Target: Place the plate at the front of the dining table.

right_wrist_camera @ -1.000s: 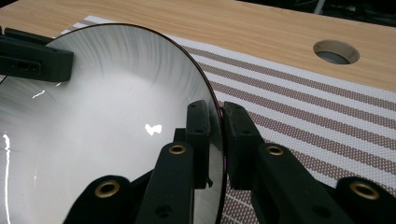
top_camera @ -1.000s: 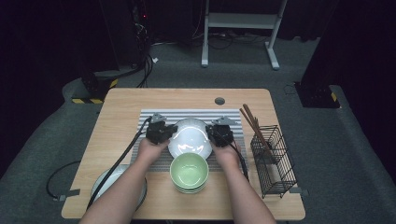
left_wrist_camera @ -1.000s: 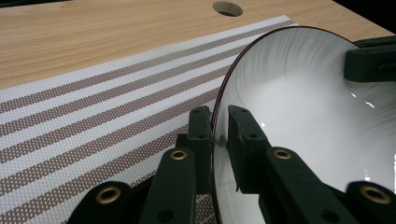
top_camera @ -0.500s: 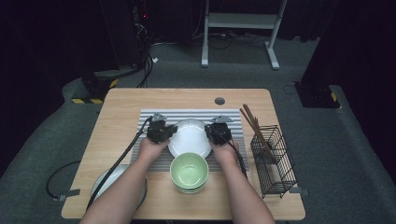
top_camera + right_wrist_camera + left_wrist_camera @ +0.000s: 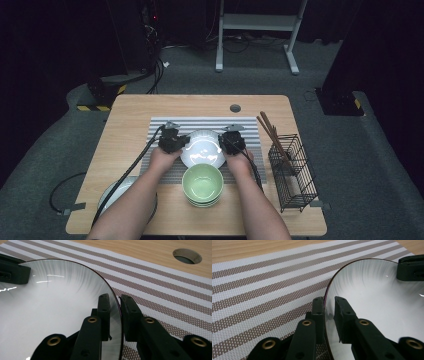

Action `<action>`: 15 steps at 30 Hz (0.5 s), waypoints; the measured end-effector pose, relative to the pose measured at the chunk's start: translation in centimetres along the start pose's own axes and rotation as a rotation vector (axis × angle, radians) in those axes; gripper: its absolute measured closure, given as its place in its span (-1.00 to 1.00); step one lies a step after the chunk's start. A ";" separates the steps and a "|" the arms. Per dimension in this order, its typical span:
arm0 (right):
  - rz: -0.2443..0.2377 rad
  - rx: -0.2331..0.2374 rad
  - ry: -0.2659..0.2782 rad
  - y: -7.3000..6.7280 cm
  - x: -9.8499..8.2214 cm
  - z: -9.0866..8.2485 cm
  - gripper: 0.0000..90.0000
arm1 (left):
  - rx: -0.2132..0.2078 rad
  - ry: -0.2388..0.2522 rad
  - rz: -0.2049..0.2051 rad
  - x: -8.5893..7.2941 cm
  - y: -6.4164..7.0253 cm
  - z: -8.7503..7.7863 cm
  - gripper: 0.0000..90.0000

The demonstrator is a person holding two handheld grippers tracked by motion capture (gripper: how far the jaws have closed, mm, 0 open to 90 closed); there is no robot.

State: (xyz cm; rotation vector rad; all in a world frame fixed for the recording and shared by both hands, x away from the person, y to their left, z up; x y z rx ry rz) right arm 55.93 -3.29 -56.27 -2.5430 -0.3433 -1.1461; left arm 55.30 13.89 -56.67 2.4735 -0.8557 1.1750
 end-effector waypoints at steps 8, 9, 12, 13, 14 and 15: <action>-0.001 0.002 -0.016 0.1 -0.1 0.4 0.75 | 0.002 -0.027 -0.009 -0.1 -0.1 0.3 0.73; -0.005 -0.001 -0.018 0.1 -0.1 0.4 0.74 | -0.006 -0.031 -0.014 -0.1 -0.1 0.3 0.73; -0.014 -0.014 -0.019 0.1 -0.1 0.4 0.72 | 0.003 -0.043 -0.005 0.0 -0.1 0.2 0.72; -0.019 -0.020 -0.013 0.0 0.0 0.3 0.69 | 0.014 -0.047 0.004 0.1 -0.1 0.1 0.72; -0.016 -0.033 0.007 0.0 0.3 0.0 0.56 | 0.034 -0.049 0.022 0.2 -0.2 -0.2 0.68; -0.016 -0.026 0.012 -0.2 0.4 -0.1 0.51 | 0.034 -0.047 0.022 0.3 -0.3 -0.3 0.63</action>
Point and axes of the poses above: each handheld gripper's, and its own axes: z roughly forward along the jaws, x roughly out of its top, y roughly to its right, the point moved 9 cm from there along z, roughly forward along the jaws, and after that the axes turned 14 degrees about z, right-handed, at the moved point
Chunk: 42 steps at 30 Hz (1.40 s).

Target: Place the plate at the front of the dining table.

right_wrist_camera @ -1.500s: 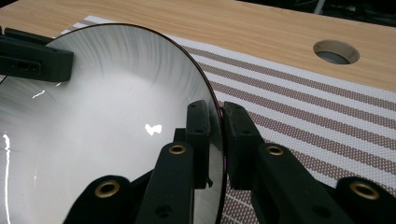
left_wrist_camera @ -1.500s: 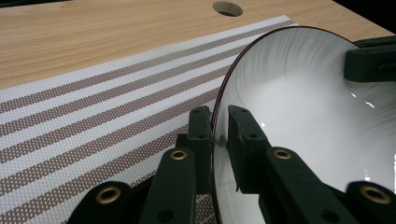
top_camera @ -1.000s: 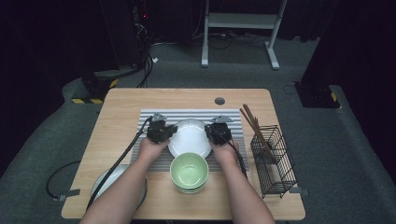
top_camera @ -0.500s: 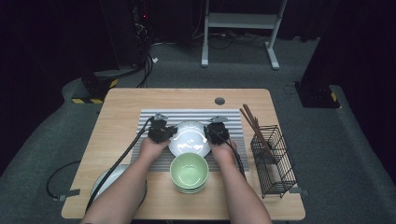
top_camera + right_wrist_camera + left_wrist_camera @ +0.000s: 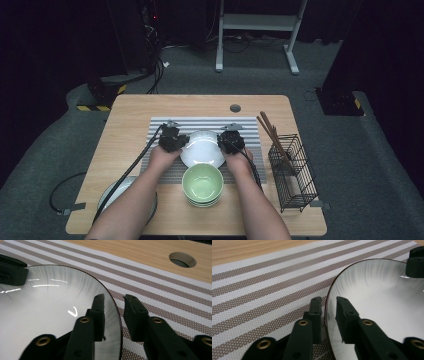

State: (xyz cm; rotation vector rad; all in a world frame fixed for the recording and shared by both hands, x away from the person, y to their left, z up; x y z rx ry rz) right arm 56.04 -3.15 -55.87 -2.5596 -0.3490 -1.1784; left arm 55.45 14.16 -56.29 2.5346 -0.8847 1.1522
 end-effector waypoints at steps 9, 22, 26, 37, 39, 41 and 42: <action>-0.016 0.005 0.047 -0.5 0.6 -2.5 0.39 | 0.048 0.048 0.008 0.3 -0.9 -2.9 0.39; -0.013 -0.011 0.102 -0.6 -0.6 -7.6 0.33 | 0.056 0.086 0.043 -1.1 1.1 -7.2 0.28; -0.020 -0.021 0.114 -0.5 -1.3 -8.9 0.33 | 0.063 0.088 0.041 -1.8 1.3 -8.2 0.26; -0.012 -0.052 0.135 -0.3 -3.3 -11.8 0.30 | 0.070 0.070 0.071 -3.3 2.1 -10.7 0.17; -0.029 -0.061 0.135 -0.3 -3.6 -12.2 0.29 | 0.068 0.067 0.077 -3.5 2.2 -11.1 0.16; -0.045 -0.063 0.131 -0.5 -4.0 -12.7 0.28 | 0.070 0.055 0.082 -3.8 2.3 -11.4 0.14; -0.052 -0.059 0.135 -0.7 -4.3 -13.0 0.26 | 0.067 0.049 0.078 -4.0 2.4 -11.5 0.14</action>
Point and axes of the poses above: each handheld gripper's, and its own axes: z roughly forward along the jaws, x roughly out of its top, y roughly to its right, the point moved 9 cm from there along z, roughly forward along the jaws, and after that the axes turned 14 degrees about z, right-handed, at the moved point
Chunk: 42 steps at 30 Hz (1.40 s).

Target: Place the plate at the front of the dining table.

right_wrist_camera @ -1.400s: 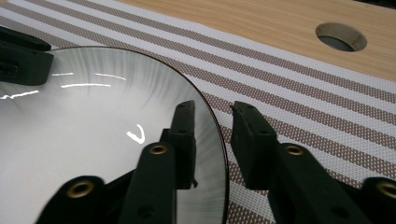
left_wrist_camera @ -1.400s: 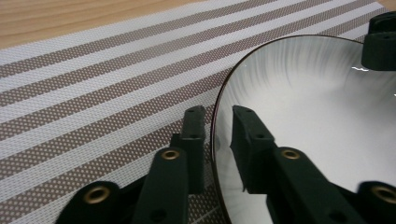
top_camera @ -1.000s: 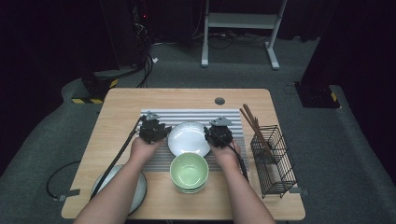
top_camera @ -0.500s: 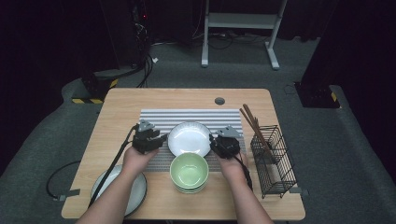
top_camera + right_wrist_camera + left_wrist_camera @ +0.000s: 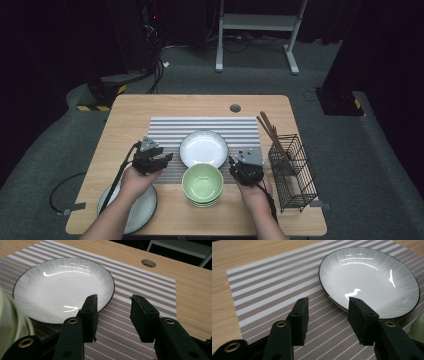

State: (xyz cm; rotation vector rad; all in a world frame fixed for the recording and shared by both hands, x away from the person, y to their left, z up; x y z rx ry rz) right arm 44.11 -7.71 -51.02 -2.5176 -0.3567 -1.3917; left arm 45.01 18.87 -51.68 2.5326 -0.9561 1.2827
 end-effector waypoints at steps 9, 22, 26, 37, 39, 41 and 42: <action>0.003 -0.015 -0.016 -0.2 -2.0 -2.0 0.21 | -0.031 -0.059 0.021 -1.2 1.0 -0.7 0.03; 0.021 -0.020 -0.058 0.9 -6.0 -2.8 0.17 | -0.070 -0.162 0.068 -2.3 1.9 -1.4 -0.09; 0.024 -0.006 -0.080 1.0 -6.9 -2.6 0.15 | -0.076 -0.185 0.097 -2.3 2.4 -1.5 -0.12; 0.034 -0.025 -0.121 1.5 -7.7 -2.2 0.08 | -0.098 -0.334 0.150 -3.5 2.7 -1.1 -0.23; 0.037 -0.019 -0.125 1.4 -7.7 -2.2 0.06 | -0.115 -0.356 0.148 -3.5 2.8 -1.0 -0.24; 0.032 -0.017 -0.127 1.4 -7.8 -2.2 0.06 | -0.120 -0.365 0.148 -3.5 2.8 -1.0 -0.25; 0.029 -0.014 -0.130 1.4 -7.9 -2.2 0.06 | -0.123 -0.394 0.168 -3.5 2.9 -0.9 -0.26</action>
Point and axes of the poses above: each handheld gripper's, and its own axes: z roughly forward along the jaws, x roughly out of its top, y roughly to its right, the point moved 9 cm from there along z, roughly forward along the jaws, and after that the axes turned 14 degrees about z, right-handed, at the moved point
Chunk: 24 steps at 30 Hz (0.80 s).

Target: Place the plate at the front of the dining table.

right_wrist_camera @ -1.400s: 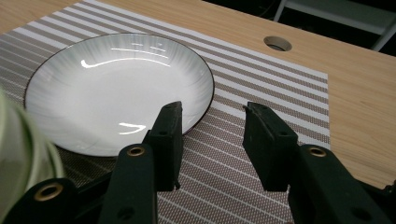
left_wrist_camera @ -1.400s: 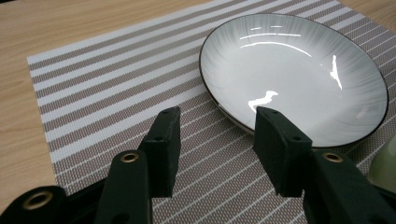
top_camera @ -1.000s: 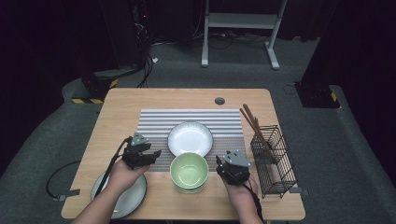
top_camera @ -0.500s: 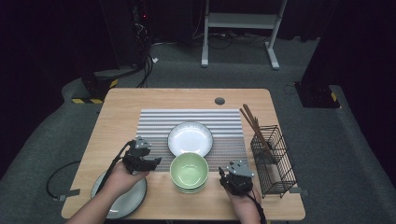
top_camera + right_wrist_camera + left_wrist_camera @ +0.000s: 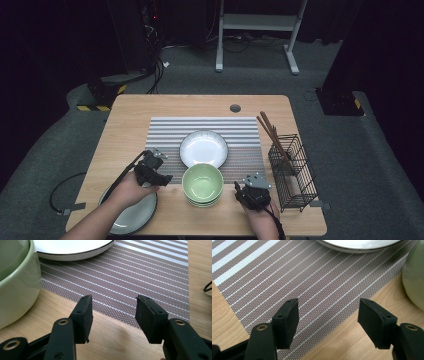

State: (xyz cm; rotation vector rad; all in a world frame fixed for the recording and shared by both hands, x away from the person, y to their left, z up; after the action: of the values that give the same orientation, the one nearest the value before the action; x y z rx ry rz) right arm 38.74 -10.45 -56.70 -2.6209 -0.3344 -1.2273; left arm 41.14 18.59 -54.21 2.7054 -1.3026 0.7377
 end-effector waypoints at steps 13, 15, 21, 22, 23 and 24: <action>0.001 0.012 -0.014 0.0 -0.2 0.3 0.05 | -0.045 -0.154 0.065 0.1 0.2 0.3 -0.32; 0.000 0.018 -0.014 0.0 -0.2 0.3 0.05 | -0.054 -0.170 0.068 0.1 0.3 0.2 -0.33; 0.005 0.020 -0.022 0.1 -0.3 0.3 0.05 | -0.072 -0.221 0.094 0.3 0.4 0.1 -0.30; 0.005 0.020 -0.022 0.1 -0.3 0.3 0.05 | -0.072 -0.221 0.094 0.3 0.4 0.1 -0.31; 0.005 0.021 -0.022 0.2 -0.3 0.3 0.05 | -0.078 -0.234 0.101 0.4 0.4 0.0 -0.31; 0.006 0.021 -0.021 0.2 -0.3 0.3 0.05 | -0.080 -0.243 0.103 0.5 0.4 -0.1 -0.30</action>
State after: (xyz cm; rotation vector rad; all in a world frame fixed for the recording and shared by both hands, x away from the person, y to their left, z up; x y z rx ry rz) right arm 38.88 -10.58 -57.15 -2.6173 -0.3414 -1.1888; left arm 41.00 18.00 -53.97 2.7482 -1.4943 0.3614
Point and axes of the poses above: each handheld gripper's, and its own axes: z roughly forward along the jaws, x roughly out of its top, y roughly to its right, the point moved 9 cm from there along z, roughly forward along the jaws, and after that the axes turned 14 degrees about z, right-handed, at the moved point
